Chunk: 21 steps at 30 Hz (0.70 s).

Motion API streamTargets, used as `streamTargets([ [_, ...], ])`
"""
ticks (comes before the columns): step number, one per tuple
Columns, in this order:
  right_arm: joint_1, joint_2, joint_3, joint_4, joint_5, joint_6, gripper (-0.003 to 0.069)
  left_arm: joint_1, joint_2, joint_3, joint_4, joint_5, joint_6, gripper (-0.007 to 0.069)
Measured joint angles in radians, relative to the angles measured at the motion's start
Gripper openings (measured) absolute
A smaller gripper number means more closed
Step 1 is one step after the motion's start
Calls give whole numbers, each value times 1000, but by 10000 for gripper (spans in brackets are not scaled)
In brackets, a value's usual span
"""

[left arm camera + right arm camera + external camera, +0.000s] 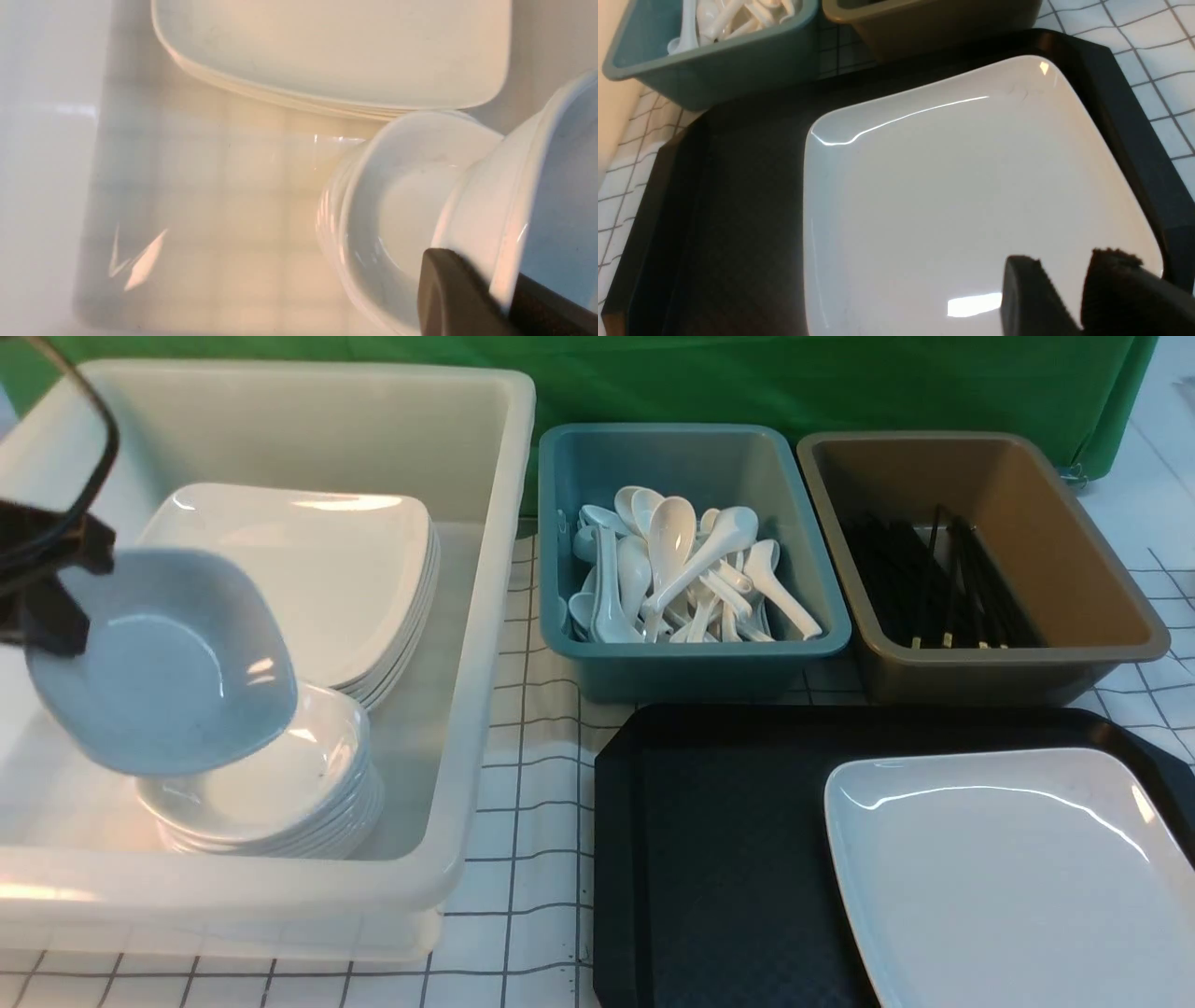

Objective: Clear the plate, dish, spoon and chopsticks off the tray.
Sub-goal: Use the left arm to put the small plate into the large storage box on the left

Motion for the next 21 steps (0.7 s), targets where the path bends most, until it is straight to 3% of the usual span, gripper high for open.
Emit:
streamTargets([
  [3,0,0,0,0,-1,0,239,51,39,65,-45,-50,6,11],
  [13,0,0,0,0,-1,0,239,57,106,140,-121,-173,7,13],
  [21,0,0,0,0,-1,0,239,57,107,140,-142,-180,7,81],
])
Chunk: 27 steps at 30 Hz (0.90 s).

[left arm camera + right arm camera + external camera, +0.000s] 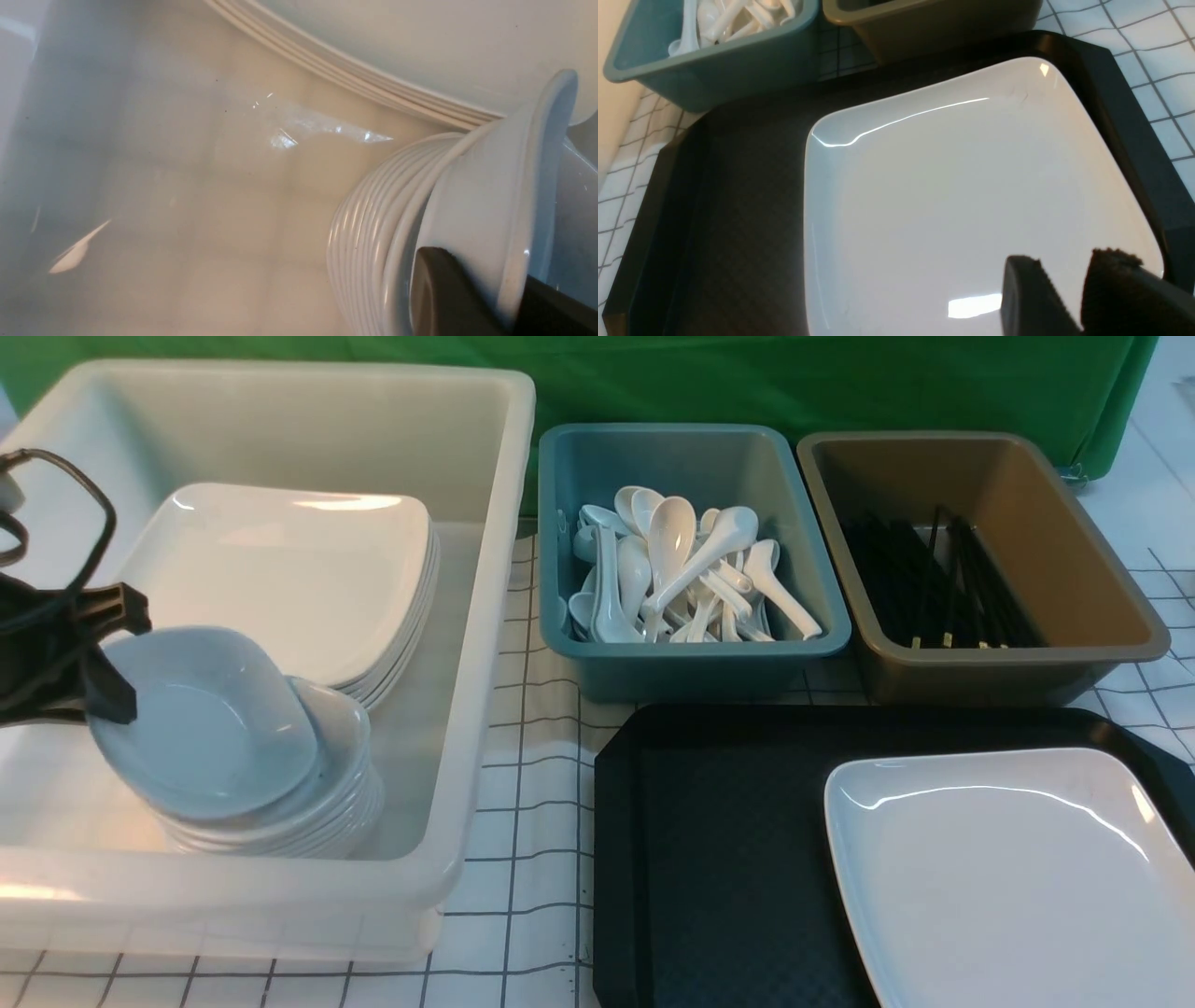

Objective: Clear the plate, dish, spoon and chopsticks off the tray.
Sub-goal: Use the left arm to put the small plate into the large storage box on the left, then use the left arm to grab a plate from the dinner plate

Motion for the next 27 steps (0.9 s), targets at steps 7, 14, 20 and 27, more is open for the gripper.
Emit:
streamTargets([
  [7,0,0,0,0,0,0,239,0,33,0,0,43,3,238],
  [14,0,0,0,0,-1,1,239,0,57,0,45,115,7,377],
  [20,0,0,0,0,-1,1,238,0,57,0,56,179,11,431],
  [27,0,0,0,0,-1,1,236,0,27,-26,-61,253,65,411],
])
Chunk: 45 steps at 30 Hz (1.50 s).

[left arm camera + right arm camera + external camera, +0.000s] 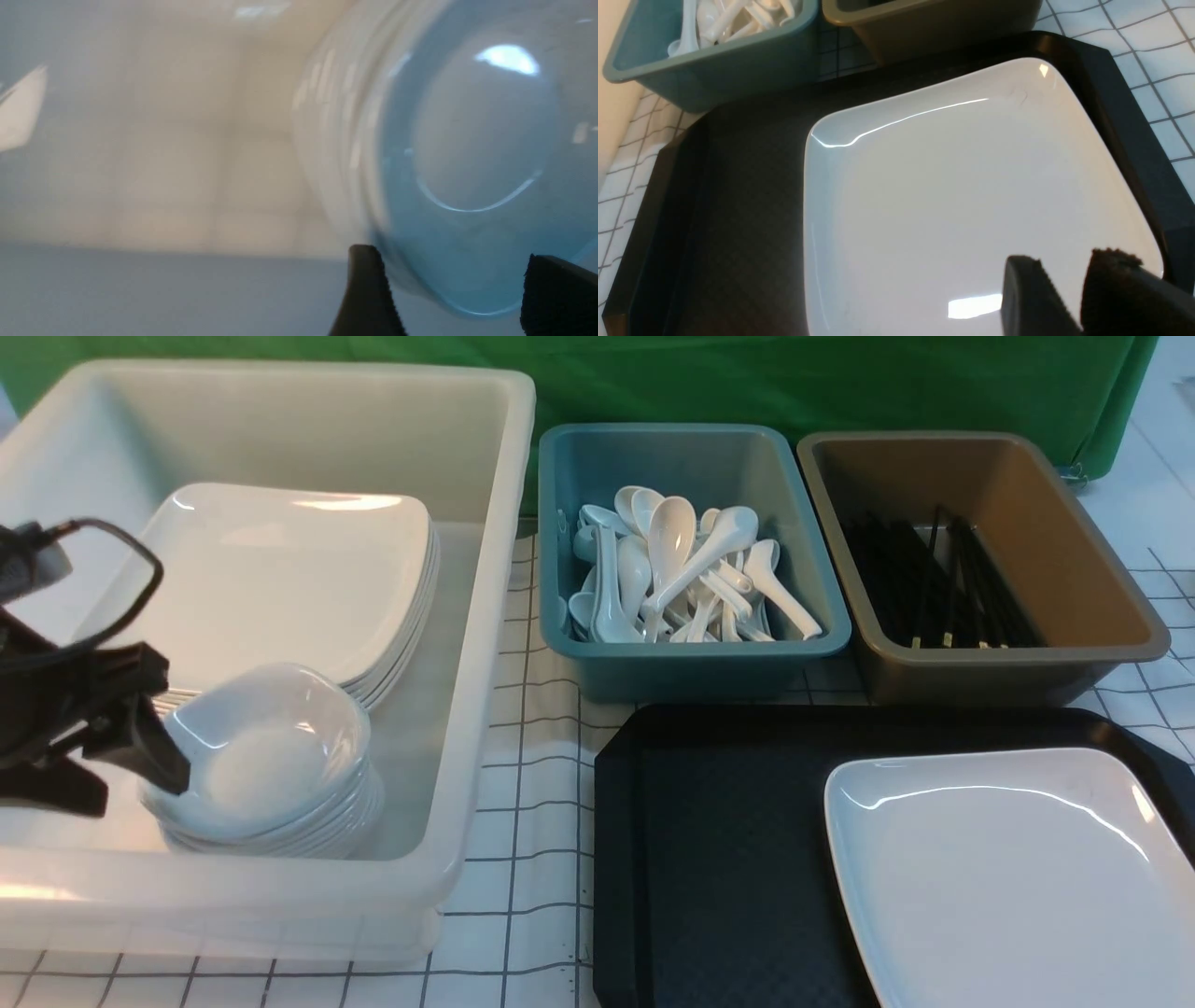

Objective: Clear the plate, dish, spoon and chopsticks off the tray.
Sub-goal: Use the left arm to grab a plate from the dinner plate

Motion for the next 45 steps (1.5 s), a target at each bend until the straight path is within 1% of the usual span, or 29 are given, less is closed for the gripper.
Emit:
streamTargets([
  [2,0,0,0,0,0,0,234,0,-12,-33,-56,31,34,375],
  [3,0,0,0,0,0,0,234,0,-14,-36,-69,34,37,370],
  [4,0,0,0,0,0,0,234,0,-23,-62,-125,58,66,331],
  [5,0,0,0,0,0,0,234,0,-24,-65,-132,61,69,325],
  [6,0,0,0,0,0,0,232,0,-28,-77,-164,74,83,302],
  [9,0,0,0,11,0,-7,222,-3,-49,-102,-304,106,132,184],
  [10,0,0,0,13,0,-8,212,-8,-54,-104,-330,109,144,155],
  [11,0,0,0,15,0,-8,185,-23,-61,-104,-362,110,161,106],
  [13,0,0,0,19,0,-9,139,-68,-71,-104,-377,111,169,52],
  [16,0,0,0,23,0,-12,50,-189,-81,-104,-376,112,171,6],
  [17,0,0,0,23,0,-12,33,-231,-82,-104,-376,113,171,1],
  [18,0,0,0,23,0,-12,30,-241,-82,-104,-376,113,171,0],
  [19,0,0,0,23,0,-13,30,-298,-82,-105,-376,113,171,-1],
  [20,0,0,0,23,0,-16,30,-394,-81,-105,-377,113,171,-1],
  [21,0,0,0,23,0,-16,30,-406,-81,-105,-377,113,171,-1],
  [23,0,0,0,24,-1,-19,30,-564,-68,-105,-373,76,171,6],
  [25,0,0,0,25,-1,-20,30,-680,-50,-105,-364,16,167,17],
  [26,0,0,0,25,-1,-20,30,-691,-47,-105,-361,1,165,20],
  [27,0,0,0,25,-1,-20,30,-734,-33,-105,-355,-30,160,27],
  [28,0,0,0,25,-1,-20,30,-813,-7,-105,-346,-83,144,41],
  [30,0,0,0,25,-2,-20,30,-908,48,-105,-343,-171,117,75],
  [34,0,0,0,25,-2,-20,30,-1021,153,-105,-342,-282,107,139],
  [37,0,0,0,25,-2,-20,30,-1082,268,-105,-367,-372,69,233],
  [39,0,0,0,25,-2,-20,30,-1096,329,-105,-407,-409,49,288],
  [40,0,0,0,25,-2,-20,30,-1096,335,-105,-413,-411,48,294],
  [41,0,0,0,25,-2,-20,30,-1097,379,-105,-461,-435,38,336],
  [43,0,0,0,25,-2,-20,30,-1097,399,-105,-482,-452,36,361],
  [44,0,0,0,26,-2,-20,30,-1097,443,-105,-532,-481,35,402],
  [45,0,0,0,26,-2,-20,30,-1097,458,-105,-548,-492,35,419],
])
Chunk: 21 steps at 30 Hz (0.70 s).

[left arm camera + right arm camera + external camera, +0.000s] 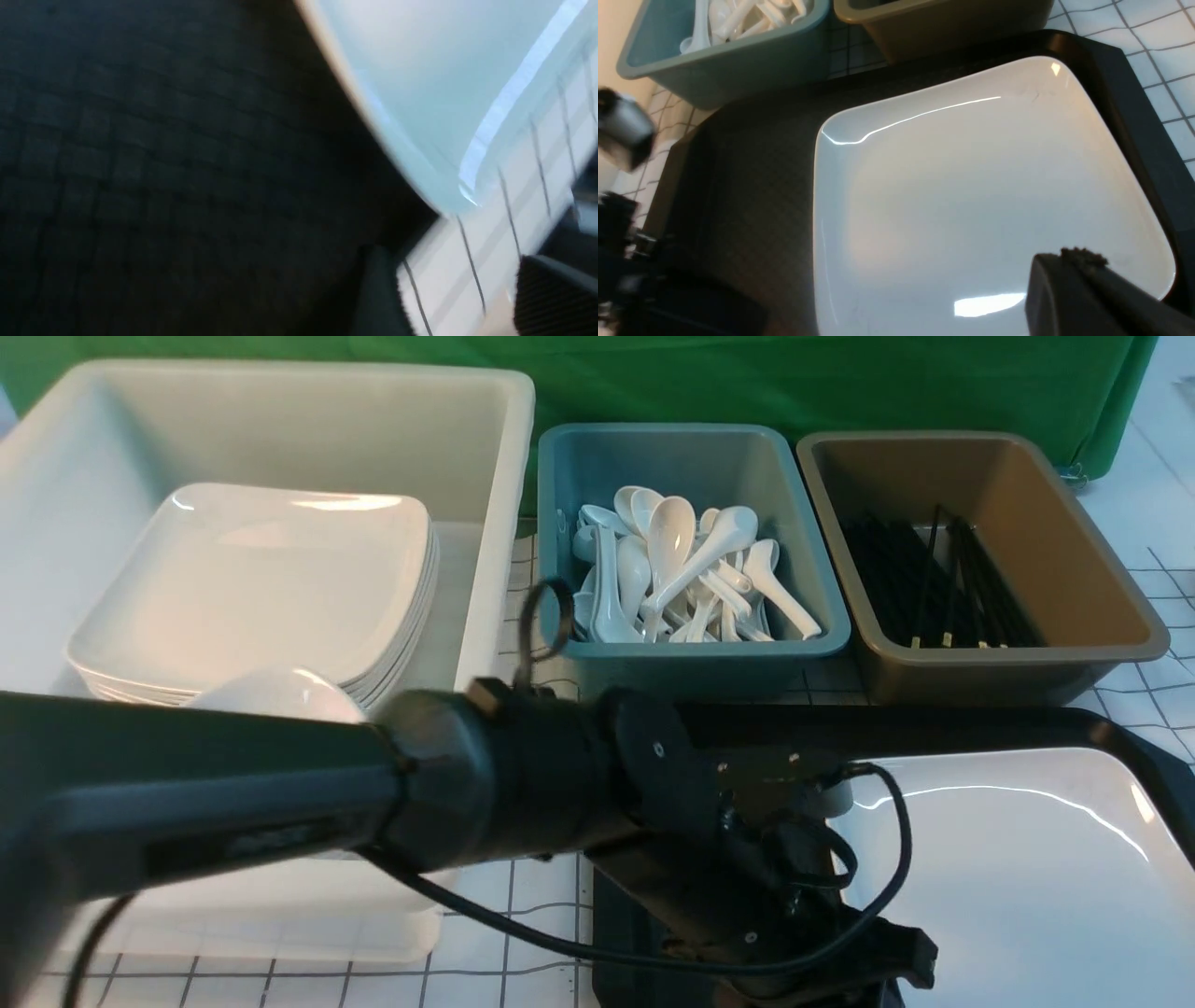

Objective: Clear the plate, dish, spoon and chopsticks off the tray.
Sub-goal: Use the left arm to grab a plate from the dinner plate

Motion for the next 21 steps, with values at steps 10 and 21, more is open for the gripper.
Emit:
streamTargets([
  [10,0,0,0,0,0,0,32,0,75,0,-147,-65,56,492],
  [21,0,0,0,0,0,0,32,-60,83,-1,-227,-317,89,491],
])
